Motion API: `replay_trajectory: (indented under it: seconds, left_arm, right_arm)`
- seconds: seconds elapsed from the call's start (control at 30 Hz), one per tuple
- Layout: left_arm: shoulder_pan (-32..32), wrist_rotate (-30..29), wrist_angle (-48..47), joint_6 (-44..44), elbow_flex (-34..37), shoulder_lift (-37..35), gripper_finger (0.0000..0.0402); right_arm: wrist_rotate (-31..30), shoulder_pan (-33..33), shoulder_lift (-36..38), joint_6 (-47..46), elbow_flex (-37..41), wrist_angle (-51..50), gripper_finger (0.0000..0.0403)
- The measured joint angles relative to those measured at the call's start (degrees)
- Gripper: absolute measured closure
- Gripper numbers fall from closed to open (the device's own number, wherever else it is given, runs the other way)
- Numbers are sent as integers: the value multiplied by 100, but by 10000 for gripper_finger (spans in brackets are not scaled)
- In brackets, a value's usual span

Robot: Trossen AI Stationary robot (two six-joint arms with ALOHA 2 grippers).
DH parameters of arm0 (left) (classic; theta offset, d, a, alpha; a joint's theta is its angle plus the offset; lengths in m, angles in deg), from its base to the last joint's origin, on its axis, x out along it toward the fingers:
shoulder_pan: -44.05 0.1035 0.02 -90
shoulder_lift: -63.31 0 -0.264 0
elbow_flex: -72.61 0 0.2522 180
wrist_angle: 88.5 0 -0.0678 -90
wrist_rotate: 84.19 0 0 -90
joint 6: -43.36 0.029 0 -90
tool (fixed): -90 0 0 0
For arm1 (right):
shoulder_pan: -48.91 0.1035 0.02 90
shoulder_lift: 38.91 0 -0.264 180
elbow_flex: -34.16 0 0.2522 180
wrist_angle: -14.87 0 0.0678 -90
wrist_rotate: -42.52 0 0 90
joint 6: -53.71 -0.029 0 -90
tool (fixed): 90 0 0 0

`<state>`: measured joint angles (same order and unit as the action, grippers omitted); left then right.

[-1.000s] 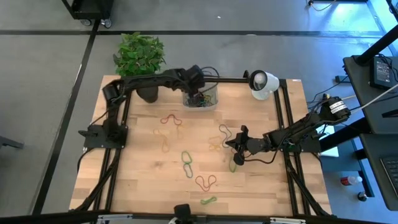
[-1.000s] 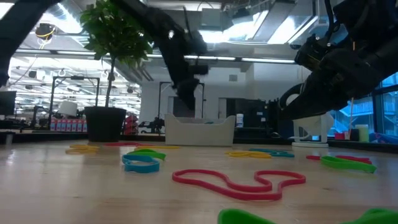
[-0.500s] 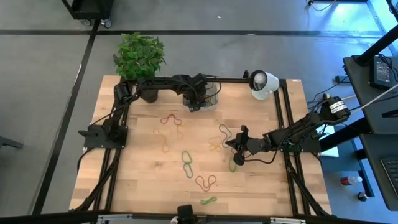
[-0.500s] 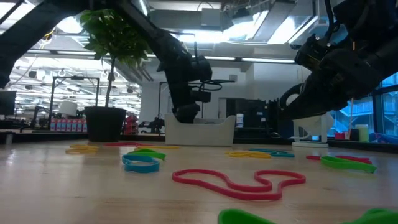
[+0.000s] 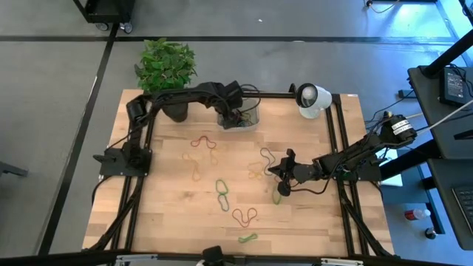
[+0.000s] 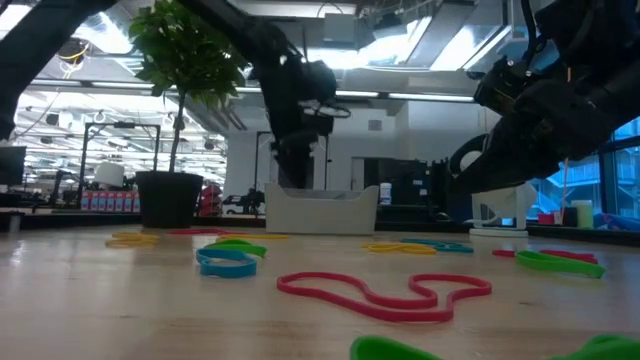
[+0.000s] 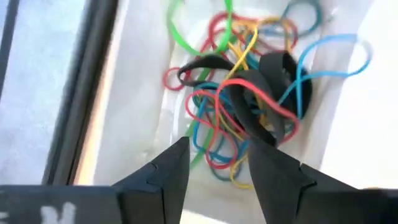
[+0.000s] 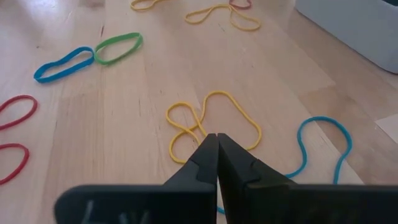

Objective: Pick and place rubber bands into bin
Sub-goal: Put the blue rubber band into the gray bin

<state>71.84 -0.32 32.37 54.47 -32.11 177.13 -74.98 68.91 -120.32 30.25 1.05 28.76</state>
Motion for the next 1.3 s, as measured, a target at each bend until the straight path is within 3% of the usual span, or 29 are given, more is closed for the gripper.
replay_trajectory:
  seconds: [0.17, 0.33, 0.6, 0.87, 1.03, 1.2, 1.3]
  left_arm:
    - [-34, 230, -120, -634, 286, -597, 260]
    - [-322, 274, 446, -1128, 1503, -1698, 291]
    - [-1559, 249, 1537, -1840, 4000, -3888, 392]
    - [-2765, -486, 1826, -2318, 5498, -5644, 399]
    - [-3039, -701, 1869, -2344, 6083, -6361, 400]
    - [-3049, -711, 2087, -2292, 6527, -6788, 399]
    - [-3039, -622, 2474, -2039, 6768, -6950, 401]
  right_arm:
    - [0, -1, 0, 4, 0, 4, 398]
    - [0, -1, 0, -3, 0, 27, 398]
    - [0, -33, 0, 251, 0, 157, 398]
    - [-2, -445, 1, 613, -233, 277, 367]
    - [5, -913, 2, 497, -1071, -1360, 321]
    - [126, -1531, 2, -524, -2099, -3857, 278]
    - [416, -1867, 2, -784, -2379, -4558, 267]
